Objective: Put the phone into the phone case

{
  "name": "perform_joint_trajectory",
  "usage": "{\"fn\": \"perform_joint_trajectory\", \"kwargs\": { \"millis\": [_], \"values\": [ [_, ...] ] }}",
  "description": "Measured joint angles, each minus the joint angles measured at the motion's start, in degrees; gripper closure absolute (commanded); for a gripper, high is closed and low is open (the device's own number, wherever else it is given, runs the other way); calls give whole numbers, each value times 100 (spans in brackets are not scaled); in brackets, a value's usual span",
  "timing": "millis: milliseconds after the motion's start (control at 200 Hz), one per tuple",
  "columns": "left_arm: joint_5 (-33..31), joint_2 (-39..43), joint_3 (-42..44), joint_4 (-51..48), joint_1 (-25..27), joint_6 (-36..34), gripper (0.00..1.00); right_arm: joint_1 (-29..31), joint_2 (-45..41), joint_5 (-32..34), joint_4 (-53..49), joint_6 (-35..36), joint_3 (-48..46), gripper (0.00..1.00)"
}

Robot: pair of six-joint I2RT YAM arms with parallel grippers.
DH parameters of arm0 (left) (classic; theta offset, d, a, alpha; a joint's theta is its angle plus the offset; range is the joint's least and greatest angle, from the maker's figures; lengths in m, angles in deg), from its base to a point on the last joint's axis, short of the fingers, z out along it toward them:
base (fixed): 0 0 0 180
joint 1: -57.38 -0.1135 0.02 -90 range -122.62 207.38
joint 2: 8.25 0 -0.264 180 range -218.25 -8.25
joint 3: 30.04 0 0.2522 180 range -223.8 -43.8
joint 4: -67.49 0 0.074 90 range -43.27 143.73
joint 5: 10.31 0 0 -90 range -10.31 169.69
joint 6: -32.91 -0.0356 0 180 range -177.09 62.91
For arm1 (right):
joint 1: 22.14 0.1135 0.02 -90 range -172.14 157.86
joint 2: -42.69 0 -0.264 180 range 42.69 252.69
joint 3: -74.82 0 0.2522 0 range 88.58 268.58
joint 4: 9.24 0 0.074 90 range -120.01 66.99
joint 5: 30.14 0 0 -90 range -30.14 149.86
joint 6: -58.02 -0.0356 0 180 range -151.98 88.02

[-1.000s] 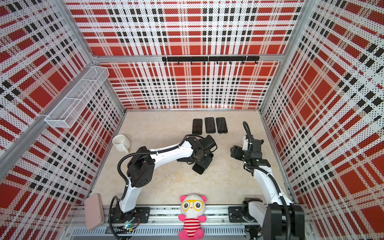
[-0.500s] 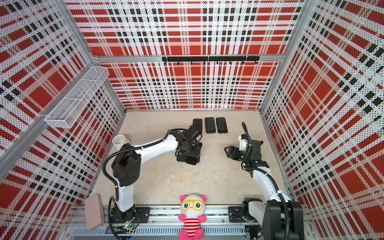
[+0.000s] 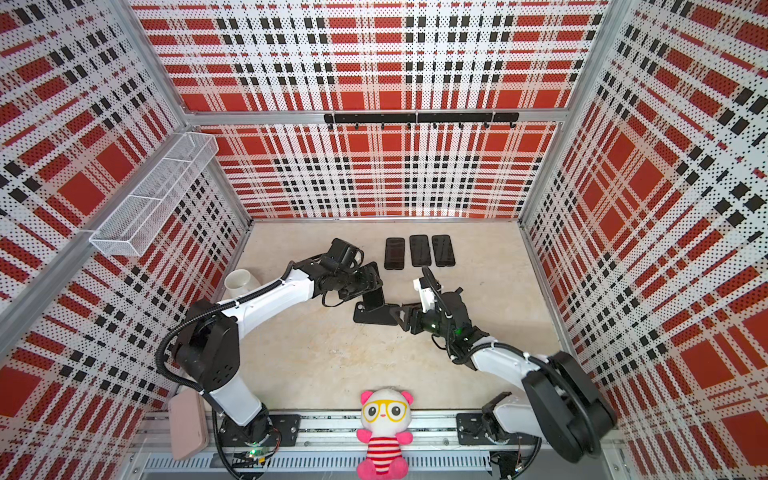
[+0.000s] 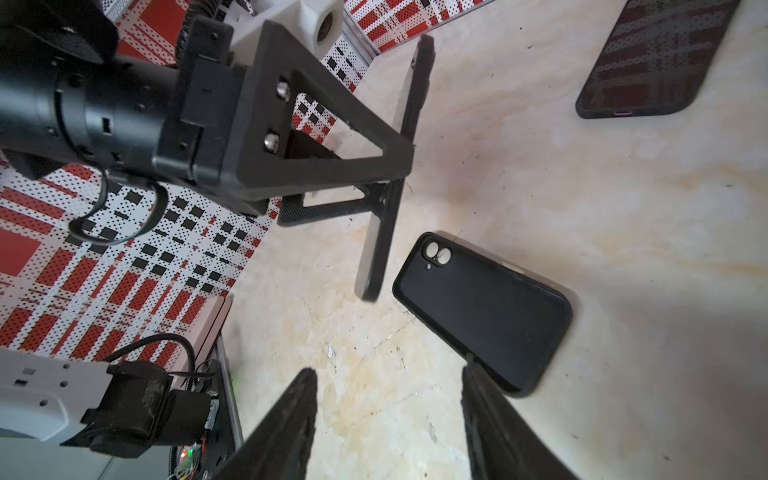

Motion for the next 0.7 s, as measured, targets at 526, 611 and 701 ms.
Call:
{"fn": "perform_joint_trajectory", "kwargs": {
  "millis": [526, 611, 701],
  "values": [
    [153, 76, 616, 1001, 109, 1036, 59, 684, 2243, 1215, 3423, -590, 48, 81],
    [146, 151, 651, 1130, 109, 1117, 58, 675, 2330, 1351, 3611, -680, 39, 89],
    [122, 297, 726, 1235, 105, 1143, 54, 675, 2328, 1429, 3731, -715, 39, 92]
  ]
}}
